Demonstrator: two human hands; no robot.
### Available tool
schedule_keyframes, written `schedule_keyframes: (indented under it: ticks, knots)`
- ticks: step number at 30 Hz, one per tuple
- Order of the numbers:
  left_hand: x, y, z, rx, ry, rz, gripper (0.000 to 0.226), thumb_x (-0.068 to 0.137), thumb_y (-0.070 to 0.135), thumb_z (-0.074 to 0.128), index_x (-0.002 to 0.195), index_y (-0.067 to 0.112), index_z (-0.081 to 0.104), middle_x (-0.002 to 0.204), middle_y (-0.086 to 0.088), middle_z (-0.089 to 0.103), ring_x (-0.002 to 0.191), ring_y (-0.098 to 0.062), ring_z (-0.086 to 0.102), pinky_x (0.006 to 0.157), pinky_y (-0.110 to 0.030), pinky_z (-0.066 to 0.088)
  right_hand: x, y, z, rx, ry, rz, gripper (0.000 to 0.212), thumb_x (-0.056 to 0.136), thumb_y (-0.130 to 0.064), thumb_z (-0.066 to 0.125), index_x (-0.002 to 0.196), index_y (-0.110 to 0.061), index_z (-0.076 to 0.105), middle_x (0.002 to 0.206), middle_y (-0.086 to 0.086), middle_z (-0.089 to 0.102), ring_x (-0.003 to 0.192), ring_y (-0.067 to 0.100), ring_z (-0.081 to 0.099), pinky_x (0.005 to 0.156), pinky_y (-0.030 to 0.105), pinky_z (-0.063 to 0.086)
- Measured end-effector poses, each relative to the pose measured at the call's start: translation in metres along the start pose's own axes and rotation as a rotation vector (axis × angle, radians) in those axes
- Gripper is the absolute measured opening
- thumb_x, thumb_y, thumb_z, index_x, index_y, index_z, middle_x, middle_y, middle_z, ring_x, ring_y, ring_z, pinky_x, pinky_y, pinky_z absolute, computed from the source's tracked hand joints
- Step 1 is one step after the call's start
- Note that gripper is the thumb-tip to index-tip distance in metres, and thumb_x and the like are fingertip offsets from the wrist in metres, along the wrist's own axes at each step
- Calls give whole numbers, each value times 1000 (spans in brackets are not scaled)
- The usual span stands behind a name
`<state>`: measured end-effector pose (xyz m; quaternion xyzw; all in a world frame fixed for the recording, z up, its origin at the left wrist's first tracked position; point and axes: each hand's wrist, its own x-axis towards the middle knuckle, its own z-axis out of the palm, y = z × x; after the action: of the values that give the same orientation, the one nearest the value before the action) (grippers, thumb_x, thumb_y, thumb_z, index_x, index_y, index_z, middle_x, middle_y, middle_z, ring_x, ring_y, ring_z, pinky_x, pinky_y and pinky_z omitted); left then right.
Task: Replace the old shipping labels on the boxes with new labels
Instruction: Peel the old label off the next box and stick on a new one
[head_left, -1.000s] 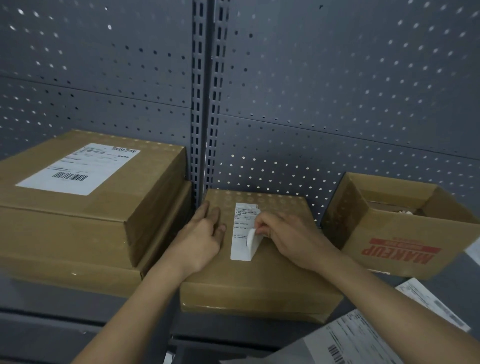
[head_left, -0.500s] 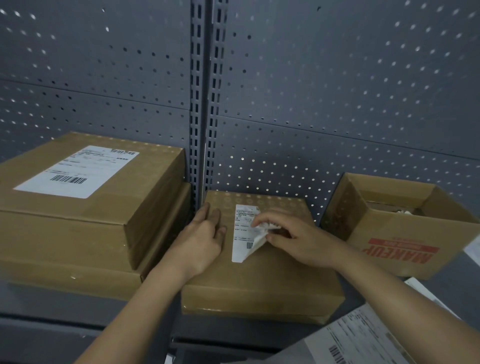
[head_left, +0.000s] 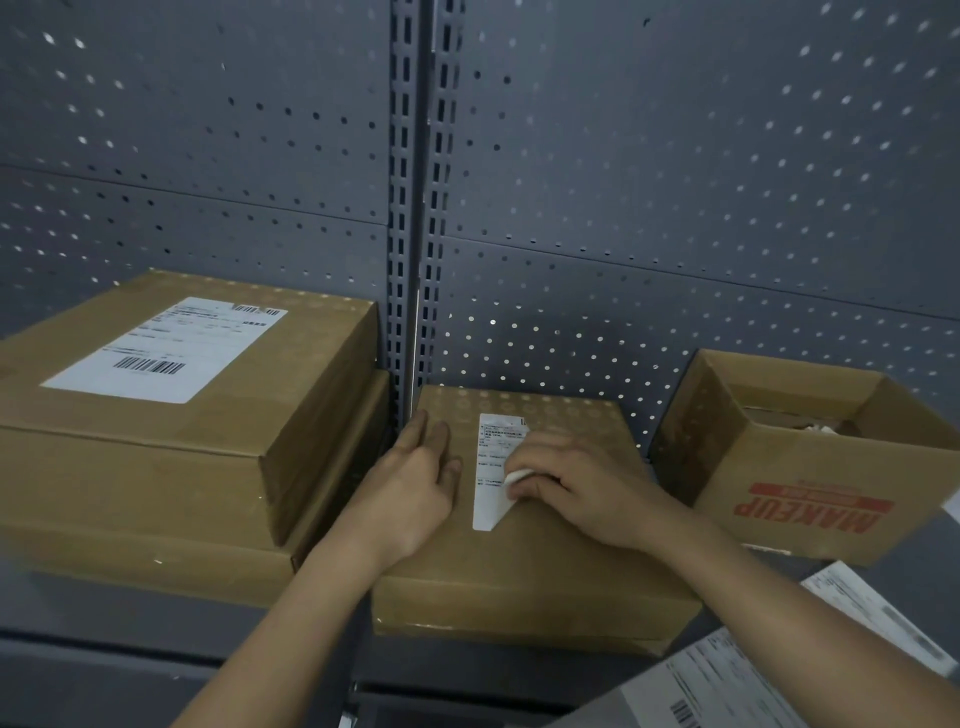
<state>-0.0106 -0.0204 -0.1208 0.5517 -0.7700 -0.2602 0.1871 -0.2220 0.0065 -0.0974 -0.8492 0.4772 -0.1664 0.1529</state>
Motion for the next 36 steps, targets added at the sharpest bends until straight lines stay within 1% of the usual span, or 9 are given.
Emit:
schedule_keyframes:
  ticks: [5,10,14,16,22,26,28,31,36]
  knots:
    - [1,-1,-2,33,-31,19,56,106,37,35,157,19,20,166,-3,0,149,-24,20,115,-28,22,2,2,9,54,112,26,8,96,-25,59,96,-22,67,93,-23,56,98,-4,50,83,7,33]
    - [3,-2,-2,35,-34,14,56,106,36,35,157,19,21,166,-3,1,150,-24,18,118,-31,20,5,4,10,128,130,76,7,94,-27,62,90,-33,64,89,-13,61,91,4,55,77,15,38]
    - [4,-3,-1,42,-29,19,54,106,34,35,157,20,23,166,-4,2,150,-26,20,118,-32,24,6,6,12,159,154,125,6,93,-30,63,89,-35,64,87,-11,63,84,8,57,76,32,45]
    - [4,-3,-1,41,-24,22,53,106,33,35,156,20,23,166,-4,3,149,-26,20,116,-31,24,6,4,11,191,177,149,10,93,-30,63,86,-37,64,83,-11,64,80,8,58,73,33,46]
    - [2,-2,-2,38,-22,21,52,106,31,34,156,20,23,166,-4,2,149,-26,21,114,-29,24,7,1,8,229,219,201,12,94,-26,64,82,-25,65,76,-11,64,75,1,57,67,24,41]
    - [0,-2,-2,26,-29,14,55,106,34,33,158,20,20,166,0,-1,151,-23,16,118,-29,18,12,-3,-1,286,374,264,14,94,-14,64,84,-5,66,78,-3,60,68,-14,55,52,3,37]
    - [0,-1,-2,24,-28,14,55,106,35,33,158,21,19,166,0,-1,151,-23,16,118,-30,17,15,1,-1,235,418,289,14,94,-23,65,81,-17,67,75,-7,62,62,-11,59,52,8,41]
    - [0,-2,-1,21,-31,10,56,106,36,33,158,22,18,166,1,-2,151,-23,15,121,-35,17,18,13,4,77,478,337,19,89,-50,56,73,-40,58,67,-14,64,63,0,63,62,30,50]
    - [0,-3,-1,10,-32,15,56,106,36,33,158,21,17,166,1,-2,151,-23,15,121,-34,17,22,14,10,155,602,429,27,96,-41,51,76,-23,51,66,0,59,58,11,60,61,48,51]
